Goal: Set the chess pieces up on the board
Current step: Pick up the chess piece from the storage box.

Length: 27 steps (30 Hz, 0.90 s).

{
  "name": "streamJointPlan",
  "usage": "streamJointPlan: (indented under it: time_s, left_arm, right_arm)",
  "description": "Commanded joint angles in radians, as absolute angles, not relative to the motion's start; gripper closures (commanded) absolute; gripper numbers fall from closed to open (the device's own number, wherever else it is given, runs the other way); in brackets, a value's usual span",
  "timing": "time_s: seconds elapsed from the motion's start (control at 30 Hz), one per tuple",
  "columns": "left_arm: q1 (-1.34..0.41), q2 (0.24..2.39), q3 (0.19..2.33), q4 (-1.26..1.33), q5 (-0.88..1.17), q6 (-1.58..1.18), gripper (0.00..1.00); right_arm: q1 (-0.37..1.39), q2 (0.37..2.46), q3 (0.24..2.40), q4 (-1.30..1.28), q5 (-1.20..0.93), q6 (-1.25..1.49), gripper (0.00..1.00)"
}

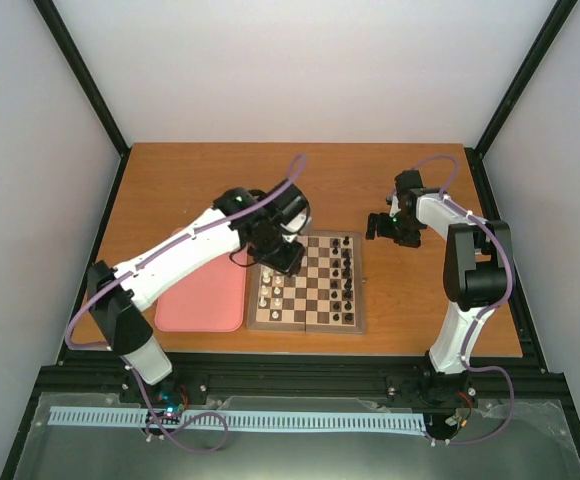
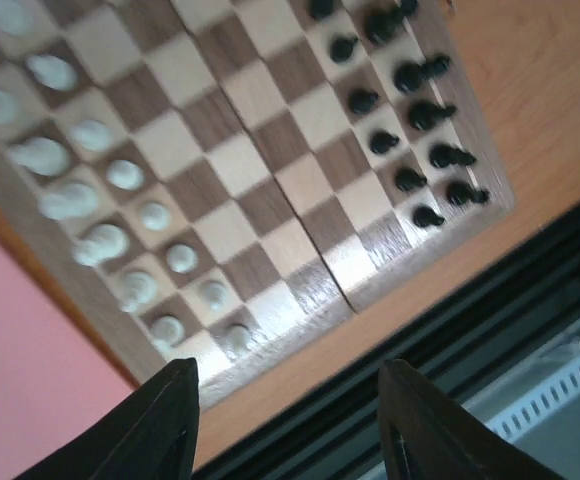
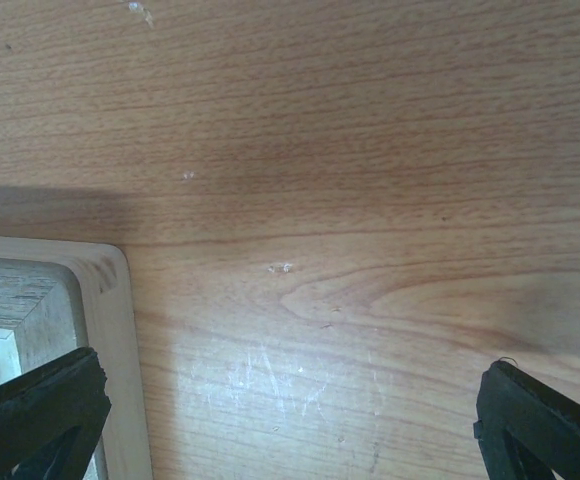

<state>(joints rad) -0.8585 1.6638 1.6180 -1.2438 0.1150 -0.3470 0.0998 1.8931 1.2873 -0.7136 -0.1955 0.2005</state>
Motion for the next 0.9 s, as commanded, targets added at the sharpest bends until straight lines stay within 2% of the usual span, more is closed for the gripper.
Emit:
streamJointPlan:
  time_s: [0.0, 0.1, 0.17, 0.37, 0.53, 0.87]
  left_arm:
    - [-0.71, 1.656, 1.665, -1.297, 0.008, -0.351, 0.5]
    - [-0.494, 1.657, 1.646, -1.253, -0.043, -0.384, 0.48]
    - [-0.363, 1.665, 1.625, -1.218, -0.081, -0.403, 0.43]
    - [-0.048, 1.74, 1.559, -1.131, -0.086, -0.404, 0.42]
    - [0.034, 1.833, 1.535, -1.099, -0.077, -0.389, 0.42]
    - [0.076, 1.965, 1.525, -1.031, -0.042, -0.382, 0.44]
  right_arm:
    - [0.091, 1.847, 1.292, -0.707, -0.202, 0.21, 0.0]
    - [0.091, 1.84, 1.292, -0.711, -0.198, 0.21, 0.0]
    - [0.091, 1.836, 1.29, -0.713, -0.199, 0.211, 0.0]
    - [0.091, 1.837, 1.286, -0.716, -0.202, 0.21, 0.0]
    - [0.091, 1.846, 1.295, -0.722, -0.199, 0.211, 0.0]
    - [0.091, 1.86, 1.308, -0.739, -0.183, 0.207, 0.0]
